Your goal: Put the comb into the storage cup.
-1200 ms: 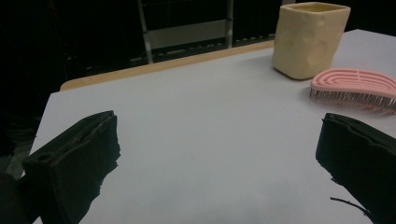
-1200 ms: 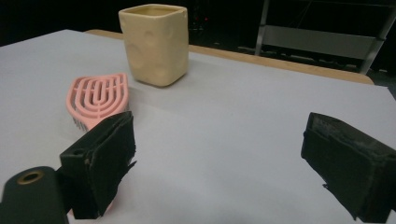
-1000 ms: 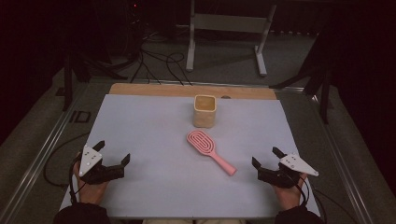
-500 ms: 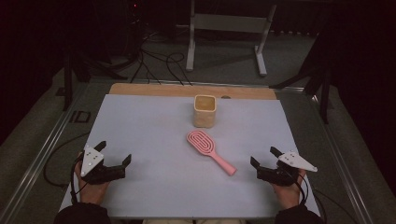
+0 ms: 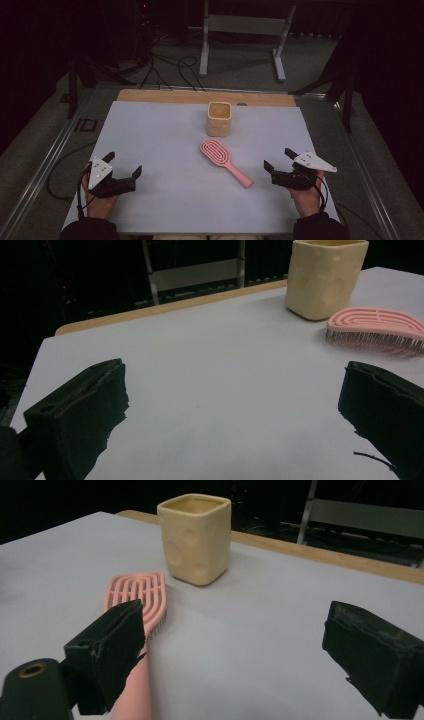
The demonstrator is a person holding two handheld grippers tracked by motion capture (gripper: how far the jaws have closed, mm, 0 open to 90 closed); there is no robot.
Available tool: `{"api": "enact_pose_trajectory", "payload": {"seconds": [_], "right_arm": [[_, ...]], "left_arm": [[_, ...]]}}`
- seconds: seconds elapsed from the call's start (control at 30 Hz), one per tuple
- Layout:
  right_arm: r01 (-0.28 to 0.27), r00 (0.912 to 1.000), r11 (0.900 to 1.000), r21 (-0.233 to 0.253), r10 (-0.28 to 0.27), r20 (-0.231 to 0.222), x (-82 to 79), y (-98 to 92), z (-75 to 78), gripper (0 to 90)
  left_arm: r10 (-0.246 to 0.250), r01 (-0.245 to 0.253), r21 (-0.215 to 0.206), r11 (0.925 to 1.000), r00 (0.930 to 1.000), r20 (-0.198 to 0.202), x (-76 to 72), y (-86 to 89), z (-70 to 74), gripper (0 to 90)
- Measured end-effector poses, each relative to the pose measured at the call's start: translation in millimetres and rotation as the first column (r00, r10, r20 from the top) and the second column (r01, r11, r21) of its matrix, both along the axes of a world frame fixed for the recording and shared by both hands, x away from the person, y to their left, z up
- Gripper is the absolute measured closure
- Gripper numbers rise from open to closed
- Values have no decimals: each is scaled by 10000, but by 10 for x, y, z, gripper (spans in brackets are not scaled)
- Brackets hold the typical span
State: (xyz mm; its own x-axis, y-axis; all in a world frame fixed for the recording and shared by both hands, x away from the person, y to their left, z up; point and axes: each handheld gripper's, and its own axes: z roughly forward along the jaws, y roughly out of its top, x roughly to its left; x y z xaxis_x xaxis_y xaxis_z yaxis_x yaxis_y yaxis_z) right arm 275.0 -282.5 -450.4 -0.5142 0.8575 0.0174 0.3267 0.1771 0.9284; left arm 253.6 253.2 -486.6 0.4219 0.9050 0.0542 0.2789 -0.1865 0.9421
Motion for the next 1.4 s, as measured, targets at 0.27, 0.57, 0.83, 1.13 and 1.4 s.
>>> {"api": "enact_pose_trajectory", "payload": {"seconds": [0.27,0.57,0.83,1.13,1.4], "right_arm": [[-214,9997,9994,-262,217,115,68,61,93,102],[-611,9975,9956,-714,585,-389,158,205,170,126],[-748,9937,9922,-993,658,-912,228,323,221,118],[-1063,9849,9798,-1695,803,-1535,328,492,263,93],[-1469,9694,9622,-2294,940,-2269,425,640,214,90]], "left_arm": [[30,-30,42,10000,10000,-9,3,-20,-10,0],[64,-63,127,9999,10000,-45,13,-30,-21,0],[110,-109,175,9998,9999,-61,17,-38,-26,0],[128,-126,228,9997,9999,-103,24,-44,-33,0],[127,-125,211,9997,9999,-110,25,-47,-35,0]]}}
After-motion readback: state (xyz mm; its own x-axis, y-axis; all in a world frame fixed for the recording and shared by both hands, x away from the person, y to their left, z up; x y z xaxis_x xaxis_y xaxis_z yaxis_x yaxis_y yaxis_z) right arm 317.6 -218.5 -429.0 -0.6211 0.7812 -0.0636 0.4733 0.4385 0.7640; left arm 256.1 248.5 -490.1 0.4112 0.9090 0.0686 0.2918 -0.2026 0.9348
